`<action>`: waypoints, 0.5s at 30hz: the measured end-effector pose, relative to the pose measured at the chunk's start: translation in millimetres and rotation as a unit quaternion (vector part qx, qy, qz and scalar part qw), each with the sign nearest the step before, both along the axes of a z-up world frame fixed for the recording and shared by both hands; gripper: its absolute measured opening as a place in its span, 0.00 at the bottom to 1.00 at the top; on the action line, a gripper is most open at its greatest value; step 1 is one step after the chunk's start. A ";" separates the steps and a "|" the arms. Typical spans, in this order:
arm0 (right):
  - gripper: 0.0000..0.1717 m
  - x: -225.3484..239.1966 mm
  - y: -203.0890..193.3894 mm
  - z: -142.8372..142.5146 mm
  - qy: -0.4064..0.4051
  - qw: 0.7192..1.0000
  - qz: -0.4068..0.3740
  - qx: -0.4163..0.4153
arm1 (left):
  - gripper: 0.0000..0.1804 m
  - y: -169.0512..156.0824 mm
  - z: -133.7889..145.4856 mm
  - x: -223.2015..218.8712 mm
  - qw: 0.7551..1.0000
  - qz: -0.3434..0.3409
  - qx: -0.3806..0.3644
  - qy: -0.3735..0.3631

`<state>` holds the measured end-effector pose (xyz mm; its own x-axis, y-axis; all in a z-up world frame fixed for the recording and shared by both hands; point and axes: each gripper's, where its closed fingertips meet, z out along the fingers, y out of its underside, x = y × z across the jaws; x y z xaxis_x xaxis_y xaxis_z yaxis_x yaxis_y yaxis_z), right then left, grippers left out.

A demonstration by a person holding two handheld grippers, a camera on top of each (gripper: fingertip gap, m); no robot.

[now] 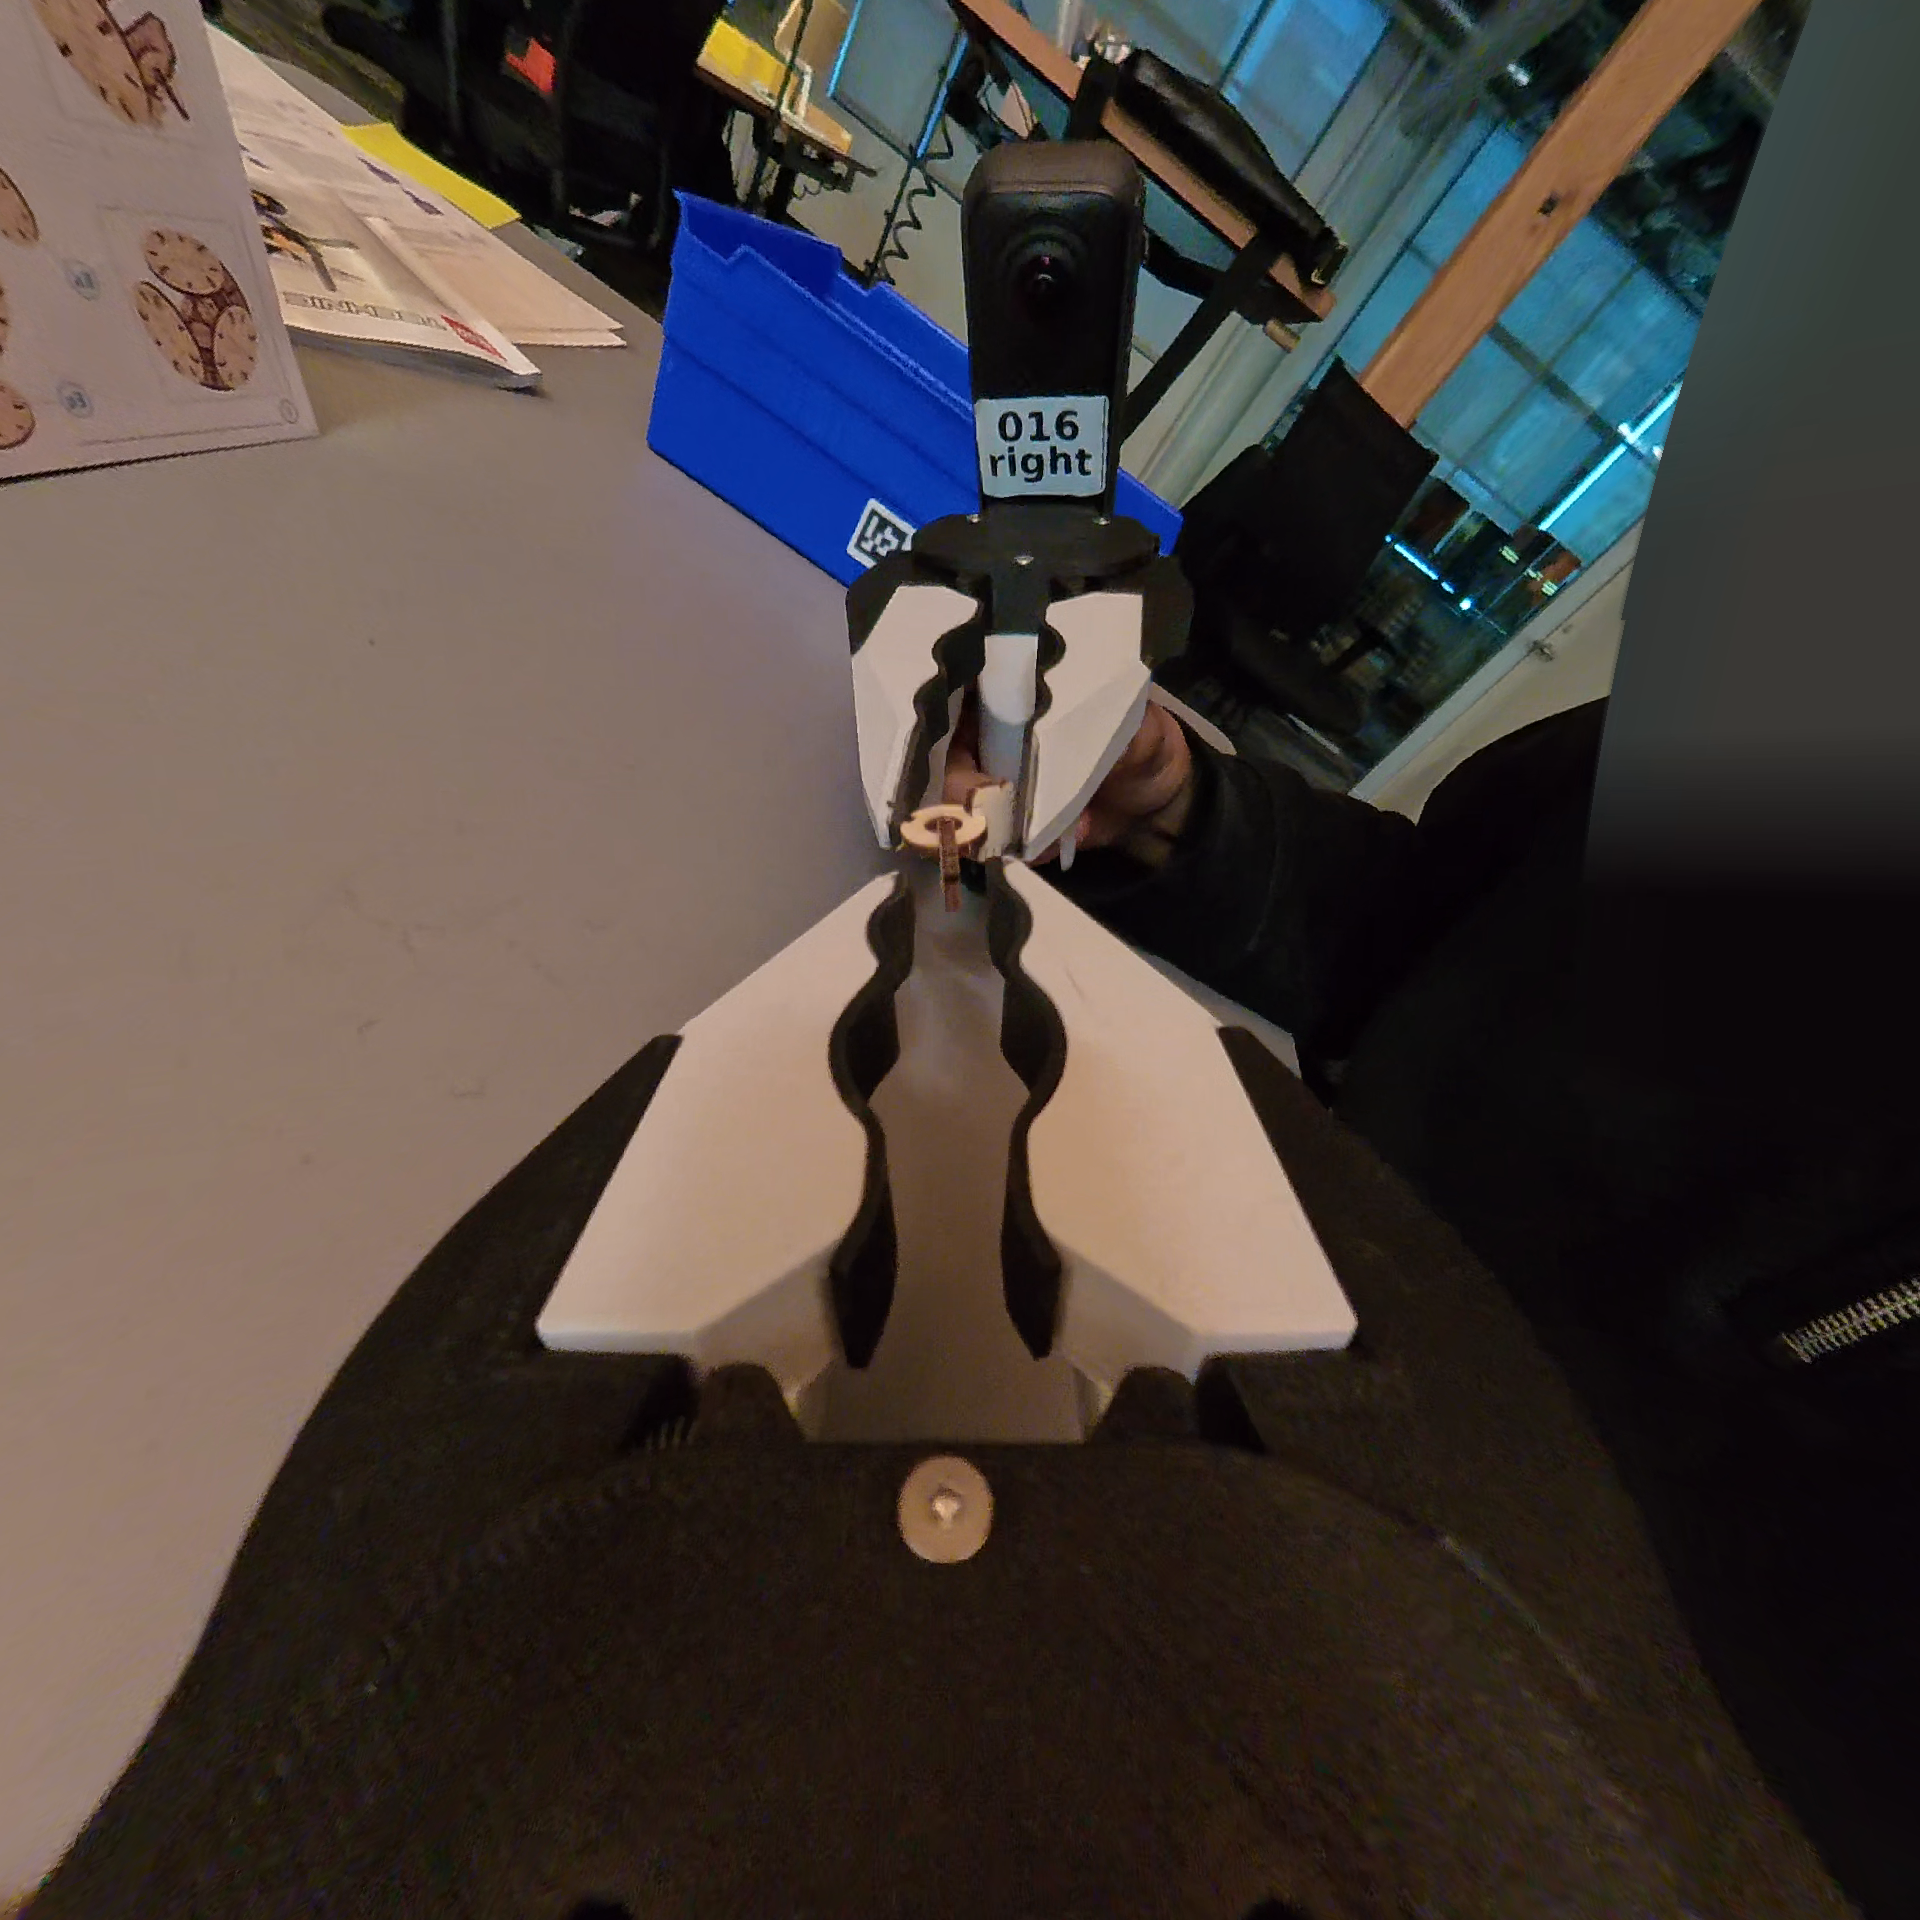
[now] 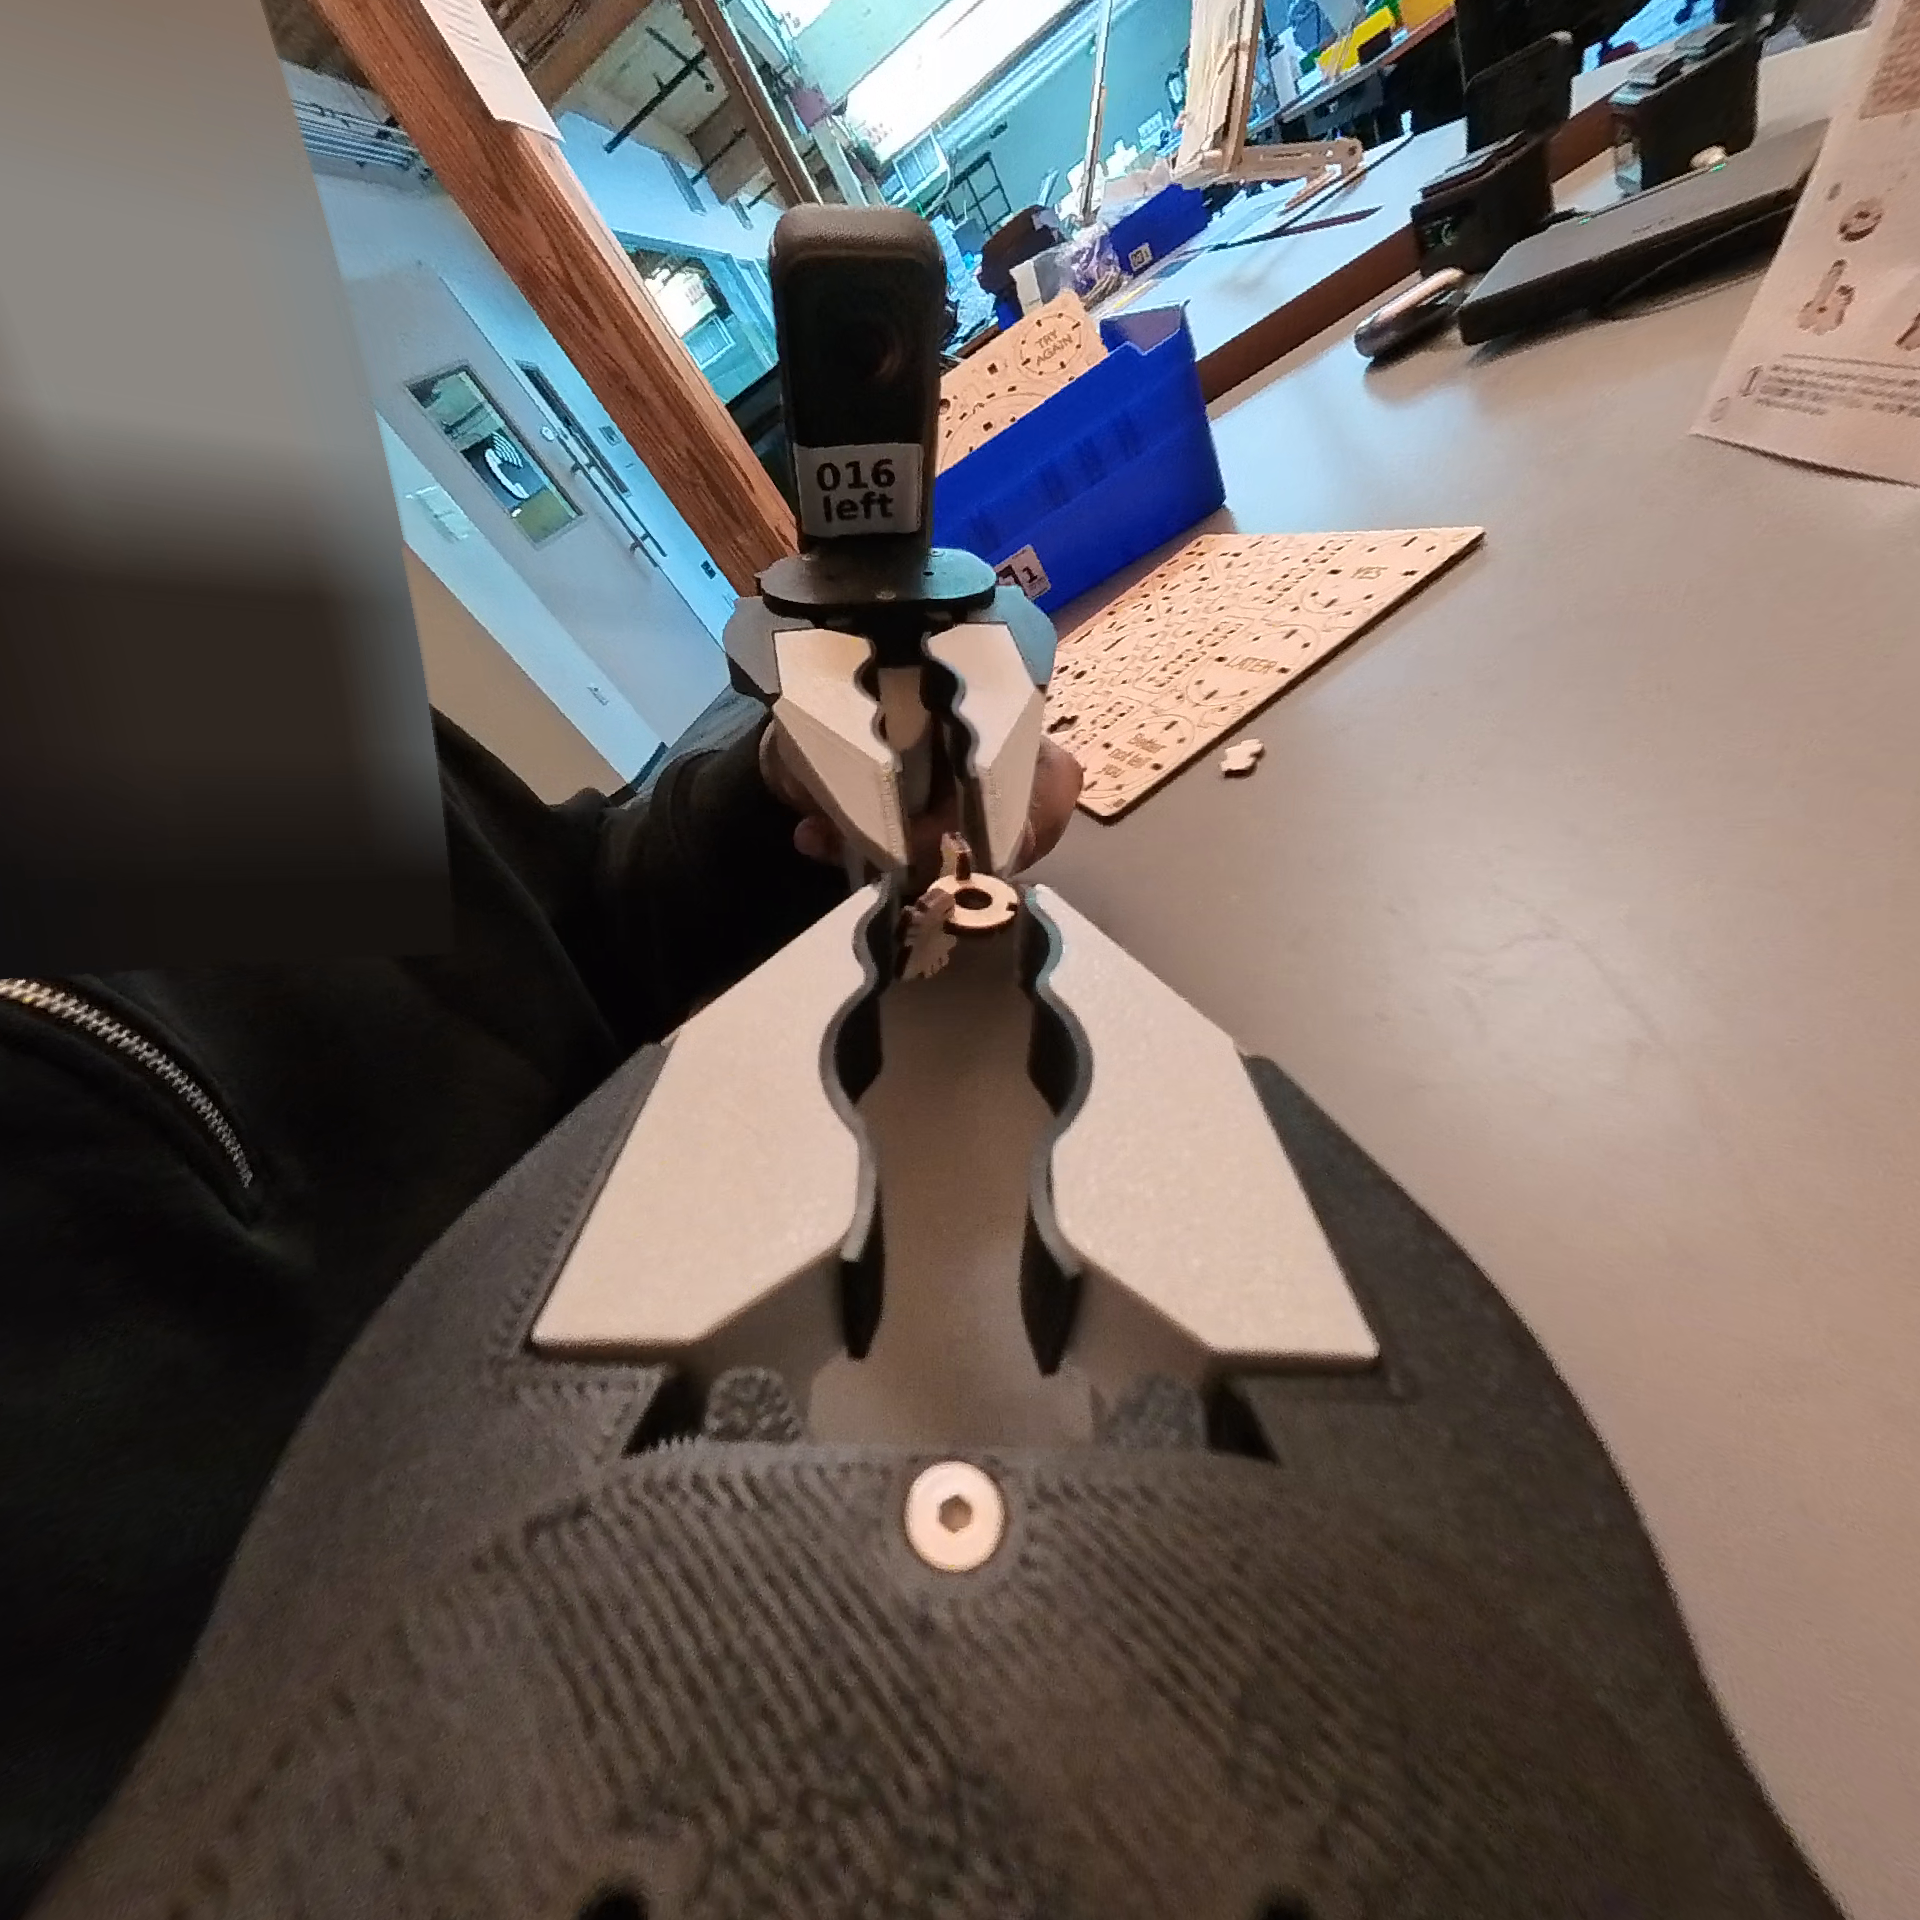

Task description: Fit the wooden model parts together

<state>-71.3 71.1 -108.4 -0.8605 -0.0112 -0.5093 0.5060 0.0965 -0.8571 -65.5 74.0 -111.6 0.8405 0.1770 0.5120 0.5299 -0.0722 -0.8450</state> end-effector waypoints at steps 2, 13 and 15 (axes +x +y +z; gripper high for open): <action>0.12 1.7 -1.6 1.0 -0.002 1.000 0.003 -0.004 | 0.01 0.7 1.0 0.8 1.000 -0.002 0.005 -0.005; 0.25 -7.2 13.1 14.1 0.238 0.970 -0.048 0.015 | 0.00 -11.9 20.5 -2.7 0.976 -0.041 0.131 -0.168; 0.17 -4.2 11.2 8.4 0.329 0.941 -0.060 0.052 | 0.00 -11.2 20.0 1.1 0.971 -0.058 0.136 -0.190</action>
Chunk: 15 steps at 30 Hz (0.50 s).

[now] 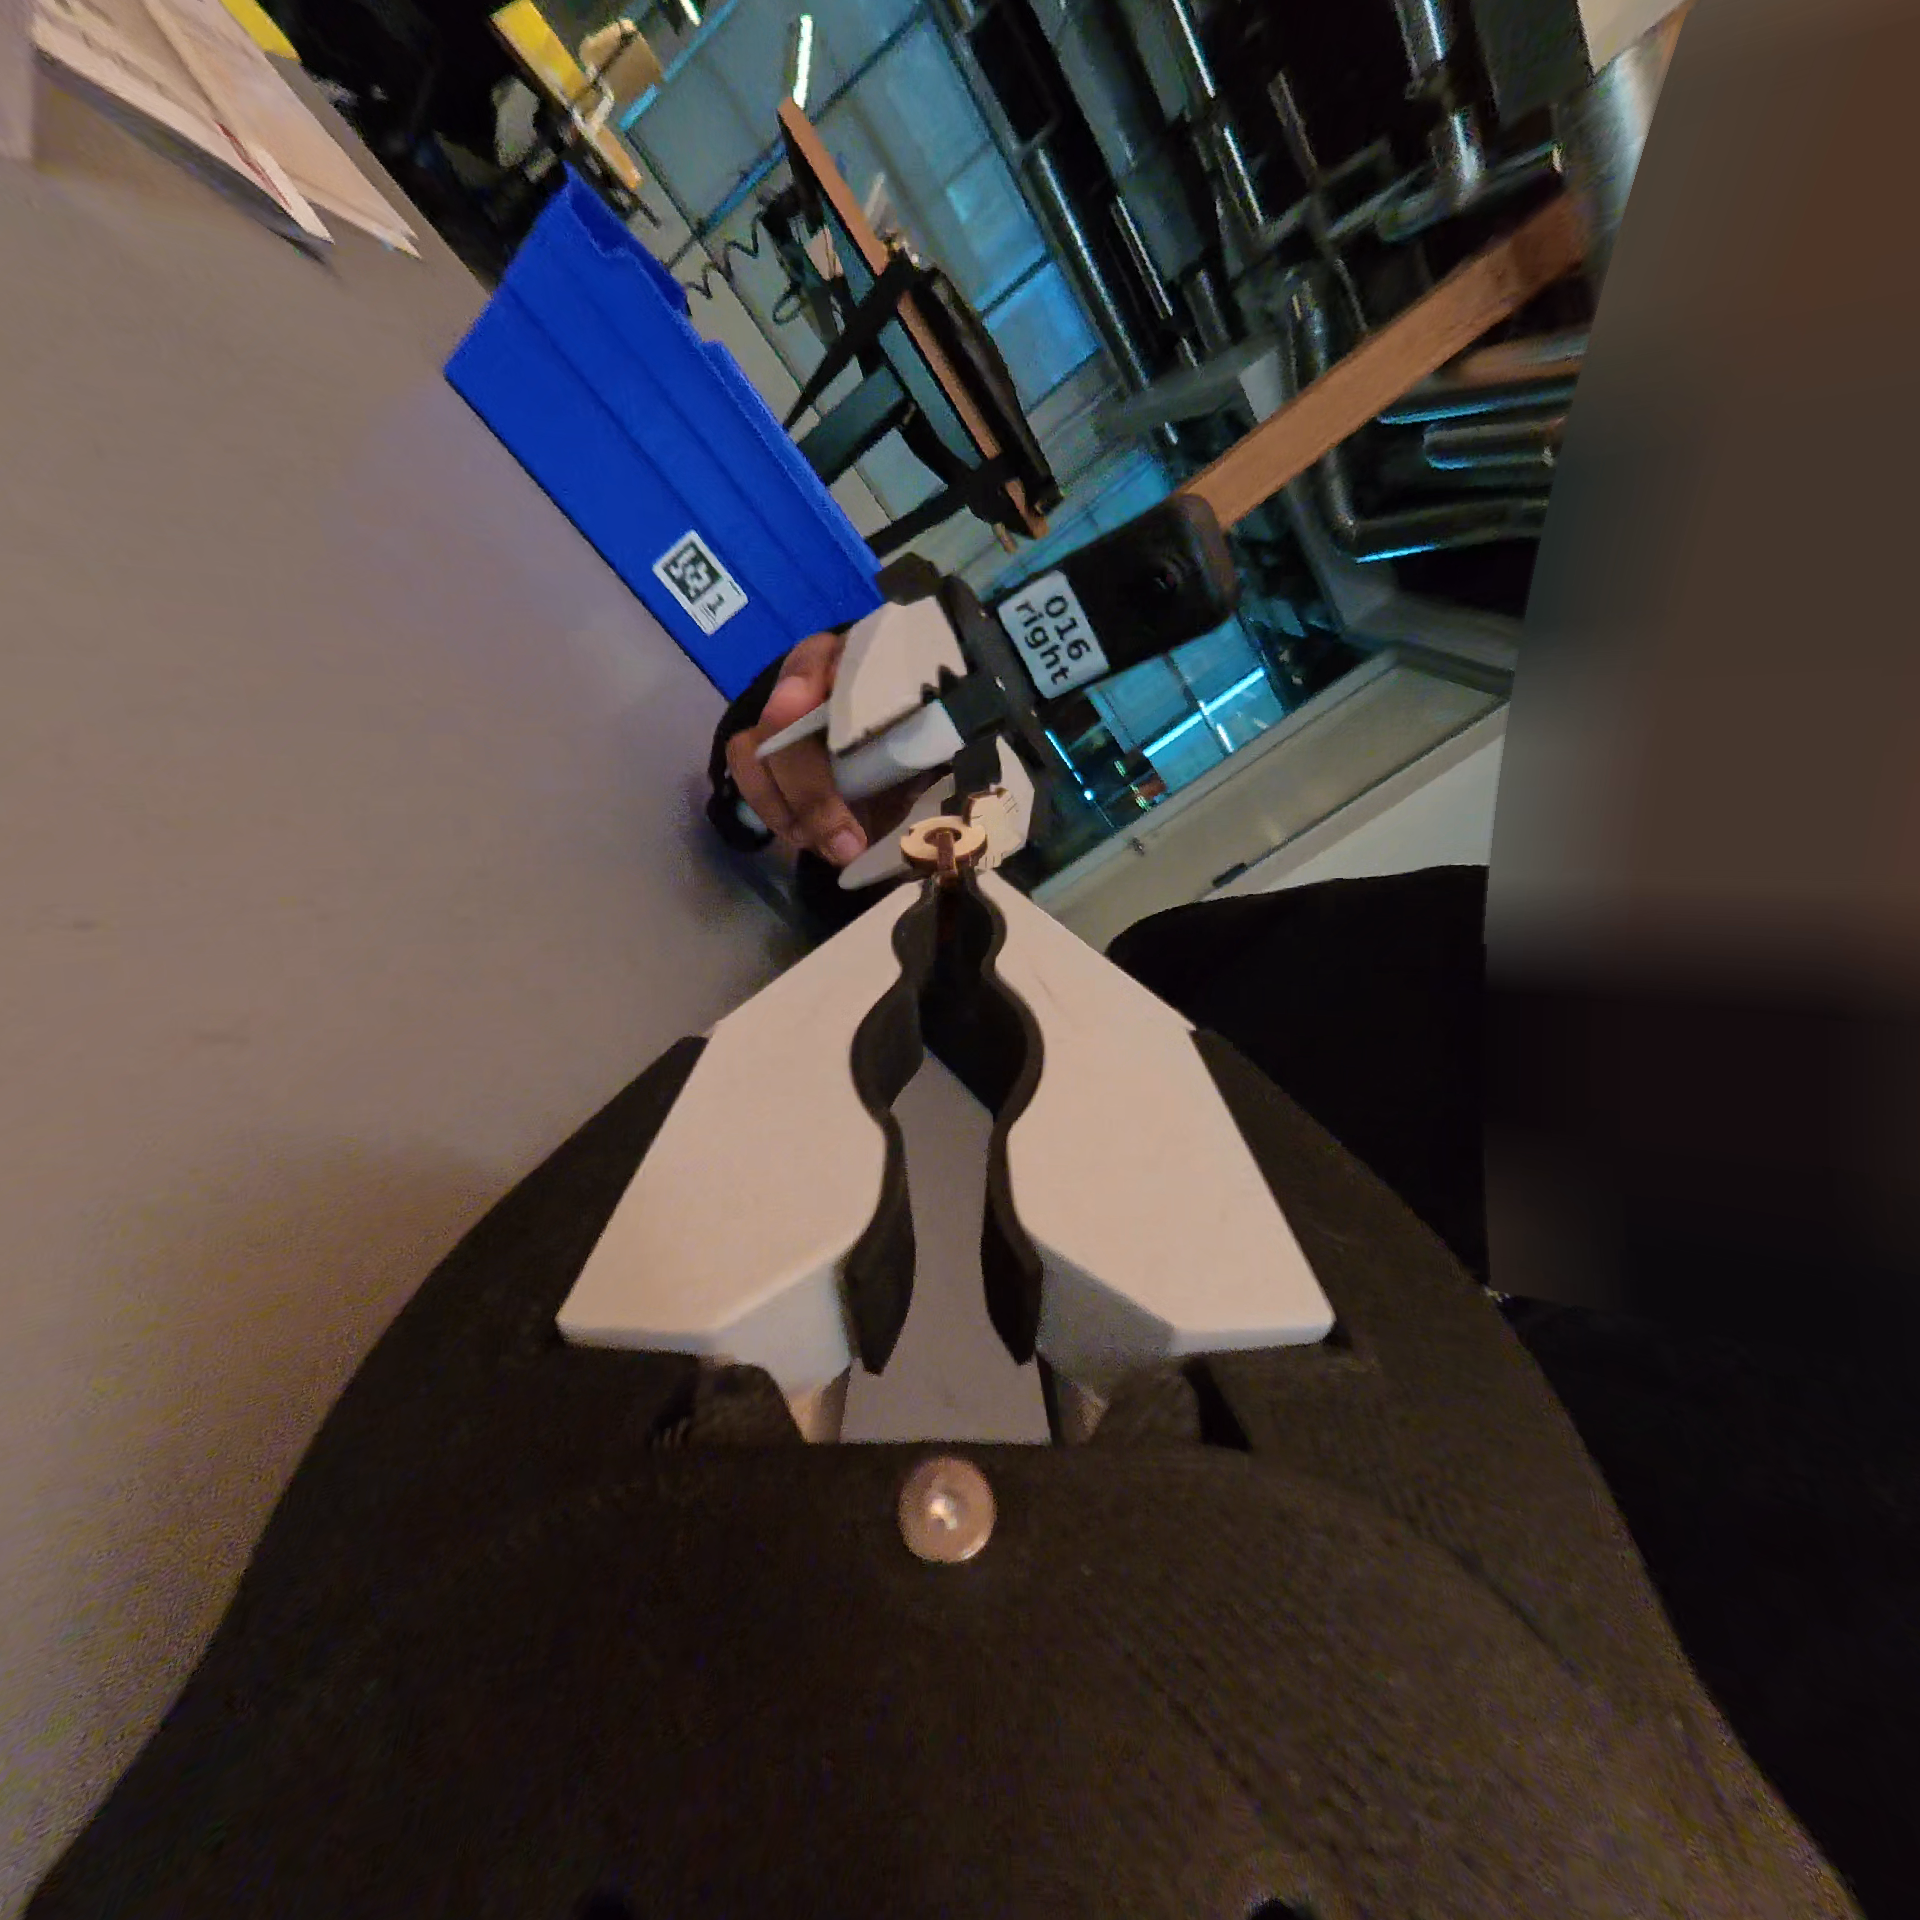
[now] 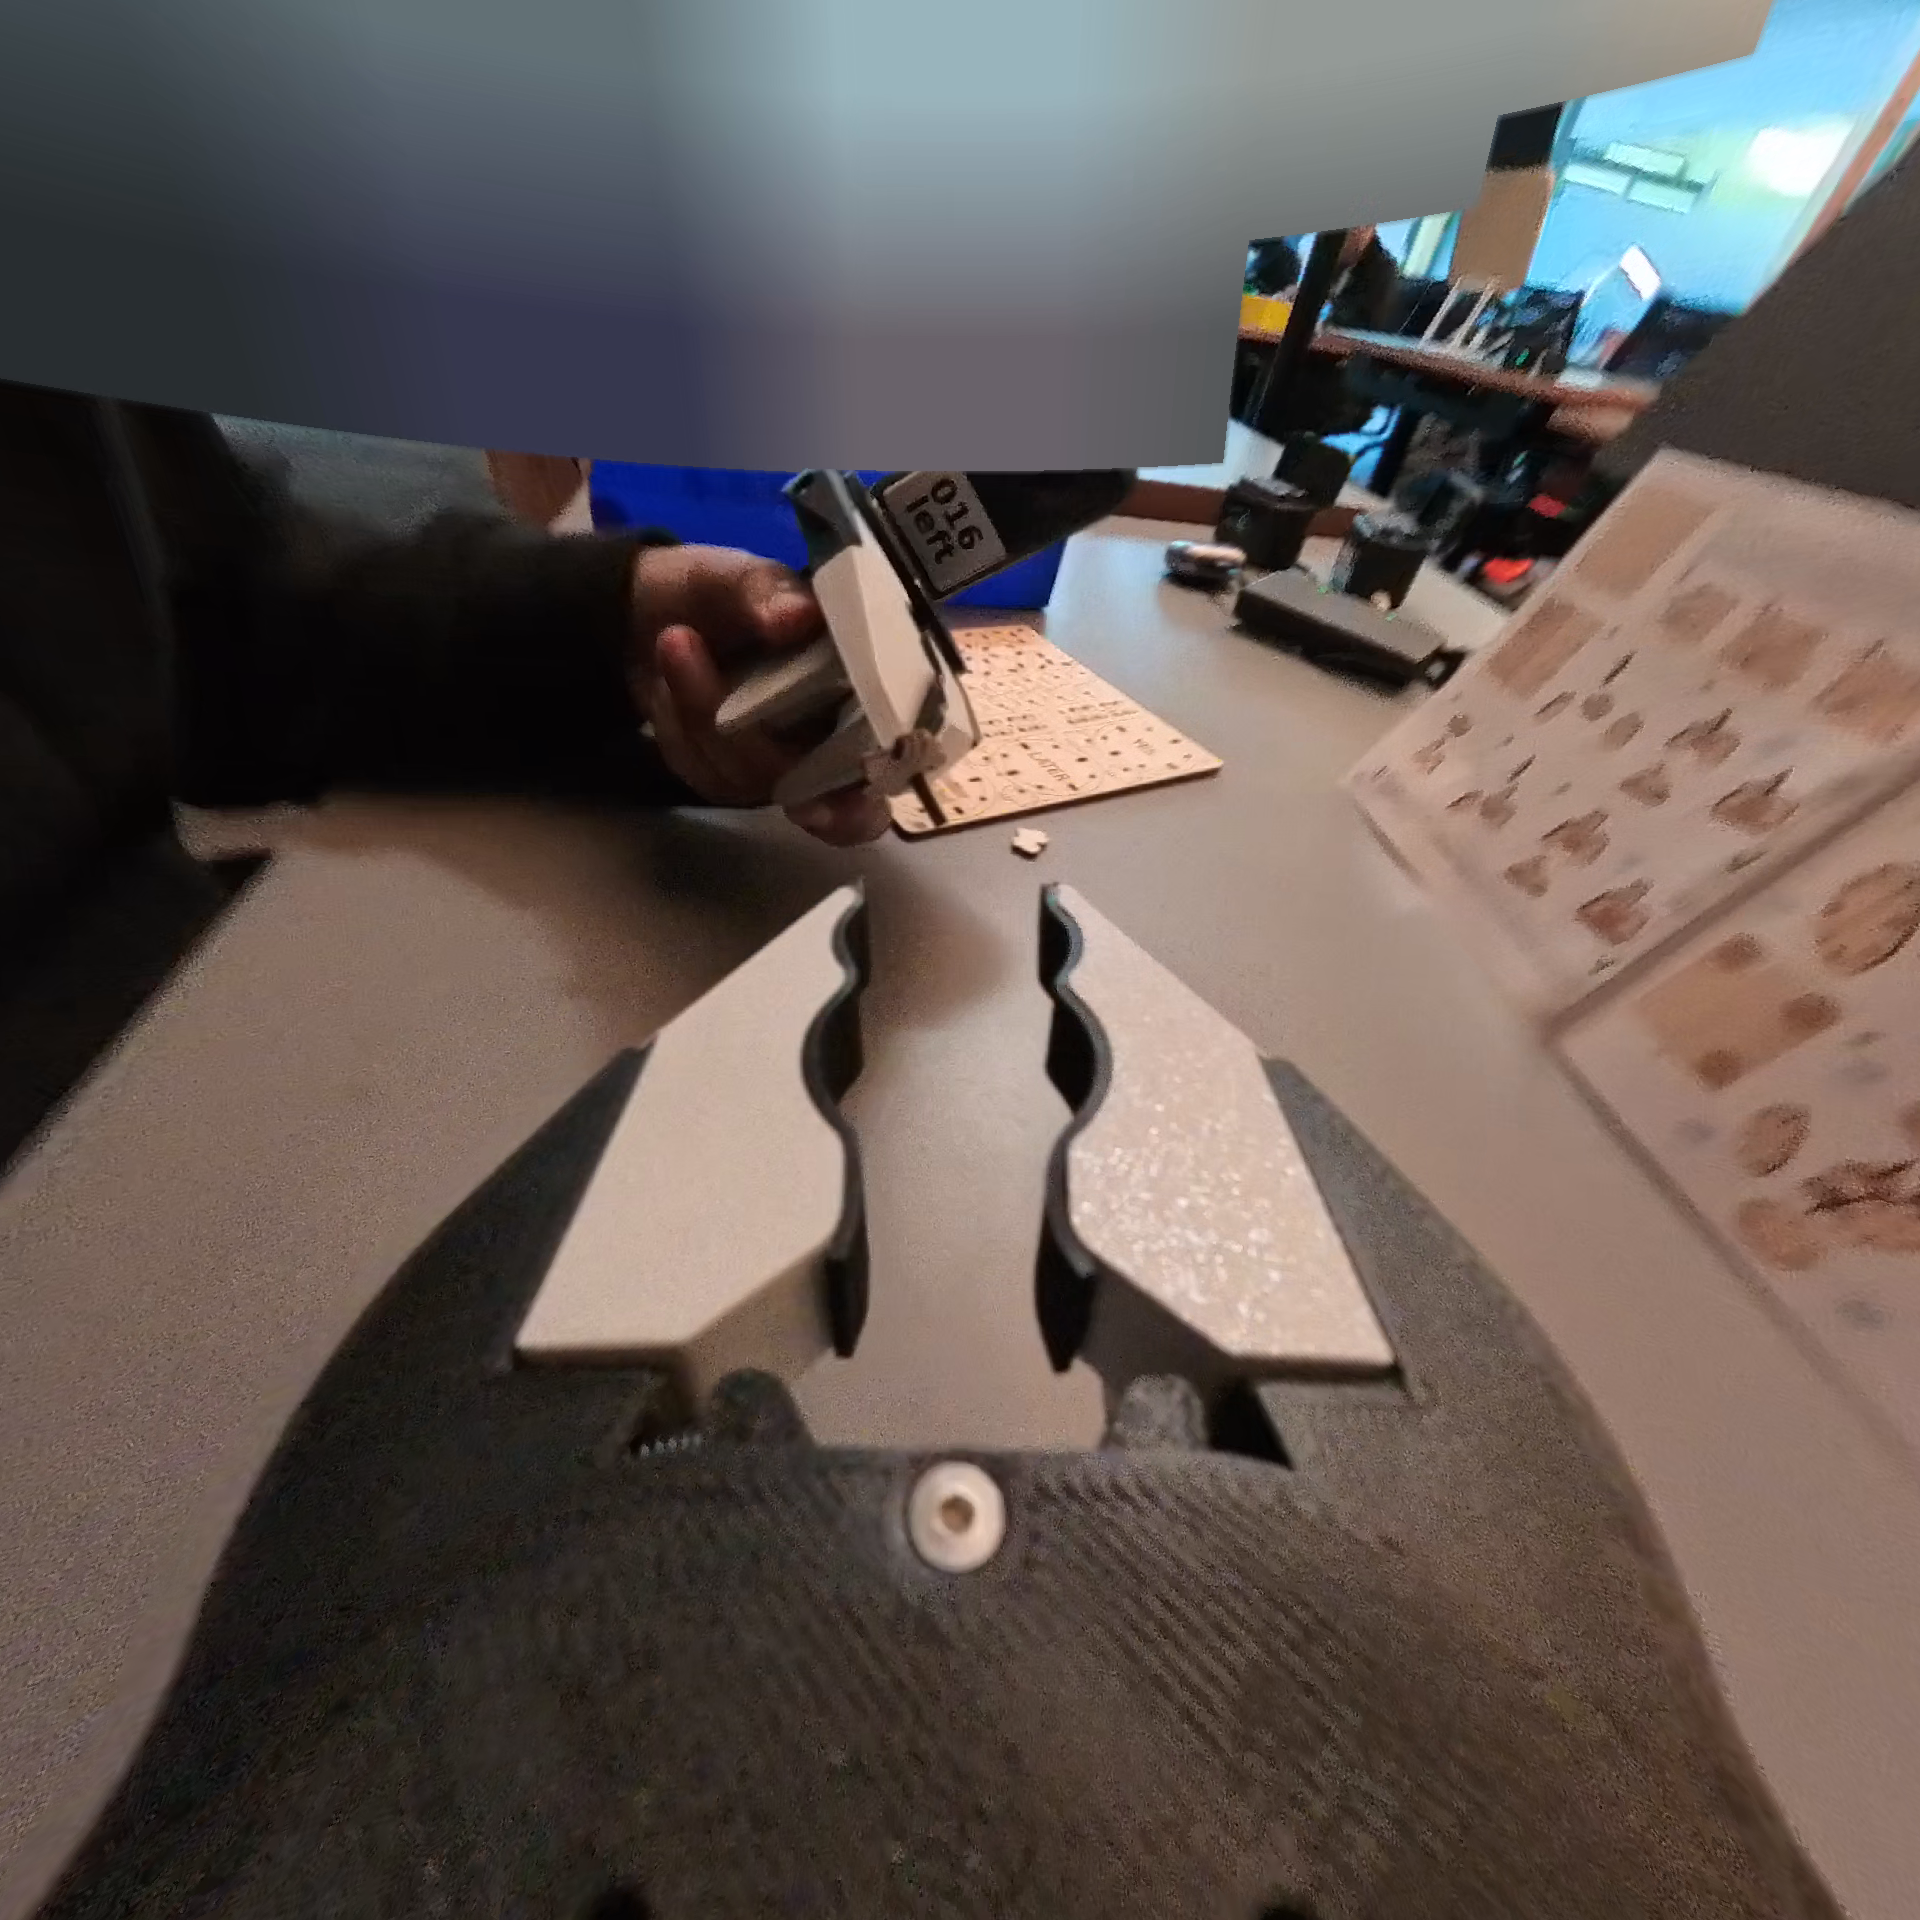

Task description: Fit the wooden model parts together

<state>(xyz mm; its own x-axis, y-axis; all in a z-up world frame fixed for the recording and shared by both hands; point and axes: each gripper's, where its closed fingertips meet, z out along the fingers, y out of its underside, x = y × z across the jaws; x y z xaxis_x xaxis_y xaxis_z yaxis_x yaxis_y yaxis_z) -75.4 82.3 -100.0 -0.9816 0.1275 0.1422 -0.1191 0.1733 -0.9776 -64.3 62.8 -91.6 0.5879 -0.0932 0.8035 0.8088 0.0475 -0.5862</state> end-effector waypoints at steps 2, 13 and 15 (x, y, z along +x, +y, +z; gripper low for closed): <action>0.13 6.2 -4.0 2.0 0.054 0.999 -0.003 0.004 | 0.00 3.2 -3.0 6.6 1.000 -0.021 -0.006 -0.006; 0.00 31.2 -10.4 6.7 0.080 0.996 0.050 0.002 | 0.01 7.3 -1.5 23.6 0.996 -0.084 0.013 -0.038; 0.00 32.1 -10.4 6.5 0.073 0.996 0.053 0.003 | 0.01 7.2 -1.3 24.3 0.995 -0.086 0.014 -0.039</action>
